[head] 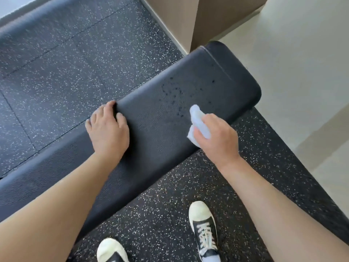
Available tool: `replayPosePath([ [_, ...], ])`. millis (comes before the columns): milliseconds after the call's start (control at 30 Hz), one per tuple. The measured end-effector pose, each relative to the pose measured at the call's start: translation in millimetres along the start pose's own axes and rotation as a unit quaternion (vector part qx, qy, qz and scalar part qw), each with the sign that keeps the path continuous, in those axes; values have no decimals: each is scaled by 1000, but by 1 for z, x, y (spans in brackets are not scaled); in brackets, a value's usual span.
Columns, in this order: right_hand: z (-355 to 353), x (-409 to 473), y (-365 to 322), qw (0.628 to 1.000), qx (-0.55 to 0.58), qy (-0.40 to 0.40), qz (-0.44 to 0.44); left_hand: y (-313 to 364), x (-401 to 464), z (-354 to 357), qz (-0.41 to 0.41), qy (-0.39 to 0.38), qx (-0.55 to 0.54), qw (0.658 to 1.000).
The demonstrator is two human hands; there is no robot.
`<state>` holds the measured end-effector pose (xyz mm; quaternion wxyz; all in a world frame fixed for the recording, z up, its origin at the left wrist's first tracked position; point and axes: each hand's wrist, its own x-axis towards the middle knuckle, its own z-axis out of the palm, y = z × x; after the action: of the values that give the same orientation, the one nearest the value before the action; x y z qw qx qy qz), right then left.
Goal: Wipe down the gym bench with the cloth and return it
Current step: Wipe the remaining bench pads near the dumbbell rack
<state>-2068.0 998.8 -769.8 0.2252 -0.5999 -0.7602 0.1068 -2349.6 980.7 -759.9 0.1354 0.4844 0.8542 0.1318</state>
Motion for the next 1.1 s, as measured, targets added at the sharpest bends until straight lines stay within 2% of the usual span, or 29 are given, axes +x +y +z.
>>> replayPosePath([
  [67, 3, 2, 3, 998, -34, 10, 47, 15, -1, 14, -78, 40, -1, 996],
  [133, 12, -8, -17, 996, -25, 22, 79, 22, -3, 22, -107, 58, 8, 993],
  [233, 24, -39, -68, 999, 46, 15, 6, 21, -4, 24, -117, 55, 24, 991],
  [367, 37, -65, -118, 992, 65, -55, -95, 24, -4, 25, -118, 62, 36, 990],
  [500, 31, -56, -95, 980, 92, -90, -149, 25, -1, 25, -119, 56, 52, 990],
  [633, 3, -46, -20, 982, 92, -85, -139, 26, -1, 25, -109, 54, 68, 990],
  [733, -7, -34, 6, 981, 66, -94, -154, 26, 1, 25, -103, 60, 73, 990],
  [867, 5, -17, -13, 981, 53, -63, -174, 27, 1, 25, -98, 69, 60, 991],
  [1100, 66, 99, -83, 995, -1, 14, -95, 25, 4, 25, -98, 62, 56, 992],
])
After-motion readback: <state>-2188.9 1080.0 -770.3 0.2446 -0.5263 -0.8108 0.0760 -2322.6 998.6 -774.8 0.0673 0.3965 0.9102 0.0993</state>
